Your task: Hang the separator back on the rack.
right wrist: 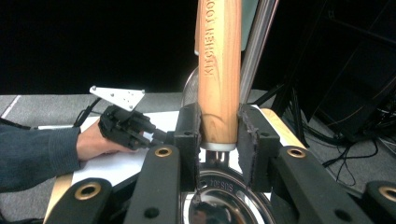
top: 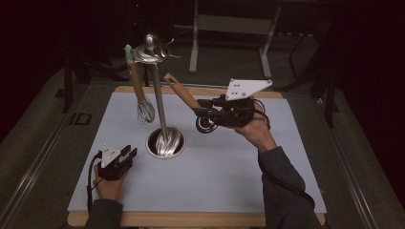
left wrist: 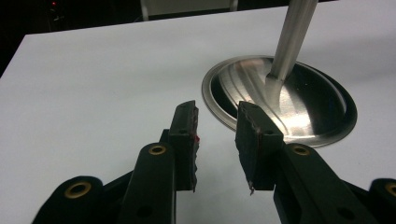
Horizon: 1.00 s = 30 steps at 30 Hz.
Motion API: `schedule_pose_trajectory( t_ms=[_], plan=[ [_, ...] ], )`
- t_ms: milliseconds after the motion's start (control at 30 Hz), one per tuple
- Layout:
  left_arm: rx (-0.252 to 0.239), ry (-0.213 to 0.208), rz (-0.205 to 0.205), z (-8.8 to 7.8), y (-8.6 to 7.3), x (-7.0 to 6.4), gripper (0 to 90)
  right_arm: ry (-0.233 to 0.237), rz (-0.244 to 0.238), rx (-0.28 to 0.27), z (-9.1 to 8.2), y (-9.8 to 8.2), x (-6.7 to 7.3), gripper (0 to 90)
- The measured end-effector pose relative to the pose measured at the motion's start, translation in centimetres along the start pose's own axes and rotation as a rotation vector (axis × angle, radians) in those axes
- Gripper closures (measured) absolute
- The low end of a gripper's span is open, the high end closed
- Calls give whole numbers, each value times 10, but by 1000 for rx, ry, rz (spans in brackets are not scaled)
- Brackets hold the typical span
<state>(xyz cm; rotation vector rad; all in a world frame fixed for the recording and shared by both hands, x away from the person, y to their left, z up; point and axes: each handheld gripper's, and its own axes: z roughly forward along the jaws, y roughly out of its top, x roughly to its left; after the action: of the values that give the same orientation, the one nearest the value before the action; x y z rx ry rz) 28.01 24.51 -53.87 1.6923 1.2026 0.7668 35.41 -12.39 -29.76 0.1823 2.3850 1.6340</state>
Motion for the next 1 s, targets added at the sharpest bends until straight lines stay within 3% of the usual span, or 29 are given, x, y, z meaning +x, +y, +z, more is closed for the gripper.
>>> schedule_pose_trajectory(
  t_ms=[1000],
  plan=[
    [2,-1,1,0,0,0,692,-22,-22,3,15,28,2,710]
  ],
)
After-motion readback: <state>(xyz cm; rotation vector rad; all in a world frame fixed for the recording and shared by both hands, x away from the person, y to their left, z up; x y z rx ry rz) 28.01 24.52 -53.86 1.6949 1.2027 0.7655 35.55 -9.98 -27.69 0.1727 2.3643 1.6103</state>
